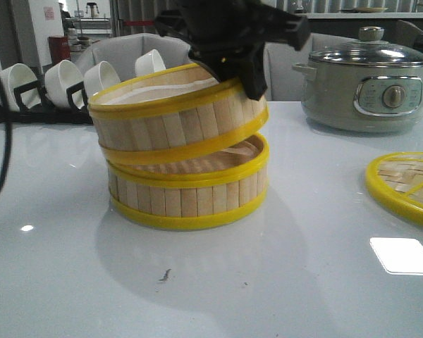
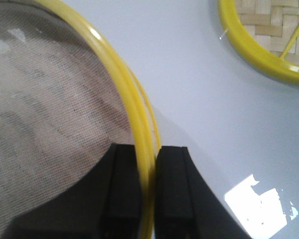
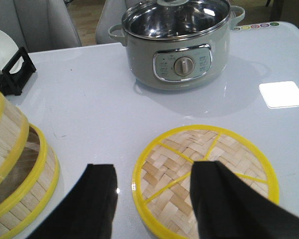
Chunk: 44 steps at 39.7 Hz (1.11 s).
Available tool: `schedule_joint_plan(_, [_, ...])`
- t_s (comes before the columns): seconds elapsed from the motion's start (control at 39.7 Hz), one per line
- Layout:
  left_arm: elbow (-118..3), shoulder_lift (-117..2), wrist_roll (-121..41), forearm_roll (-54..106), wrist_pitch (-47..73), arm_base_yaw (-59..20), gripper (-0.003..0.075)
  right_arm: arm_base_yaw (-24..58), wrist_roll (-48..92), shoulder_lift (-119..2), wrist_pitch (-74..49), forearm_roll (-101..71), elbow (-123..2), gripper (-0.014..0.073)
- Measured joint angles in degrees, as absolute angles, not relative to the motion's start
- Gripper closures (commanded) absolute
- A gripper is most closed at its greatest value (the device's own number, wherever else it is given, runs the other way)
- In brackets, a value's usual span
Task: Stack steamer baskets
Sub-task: 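Lift the basket with the left gripper and set it onto the centre basket, then open the left gripper and raise it away from the stack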
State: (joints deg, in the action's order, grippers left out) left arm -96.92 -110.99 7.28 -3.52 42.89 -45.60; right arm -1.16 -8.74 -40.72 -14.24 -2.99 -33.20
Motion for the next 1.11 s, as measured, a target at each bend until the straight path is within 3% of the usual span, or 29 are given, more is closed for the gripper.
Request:
schedule_joint_plan(0.73, [-98.28,-116.21,7.28,-3.10,42.53,-46.11,0.0626,-1.16,-8.74,-40.72,-14.24,-2.99,-33.20,0.0150])
schedule_joint_plan(0.81, [-98.28,-116.21,7.28,-3.10,42.44,-46.11,0.0565,-1.16,-8.74,-40.72,-14.24,-2.99,-33.20,0.0150])
schedule_joint_plan(0.98, [-99.28,-116.45,7.28,-3.32,43.60,-46.11,0.0281,-1.16,-8.74,-40.72,-14.24,-2.99,-33.20,0.0150])
schedule_joint_plan(1.11, [-100.84,-116.55,7.28,-4.09,44.29,-46.11,0.0261,-1.16,-8.74,-40.72,-14.34,-2.99,-33.20,0.0150])
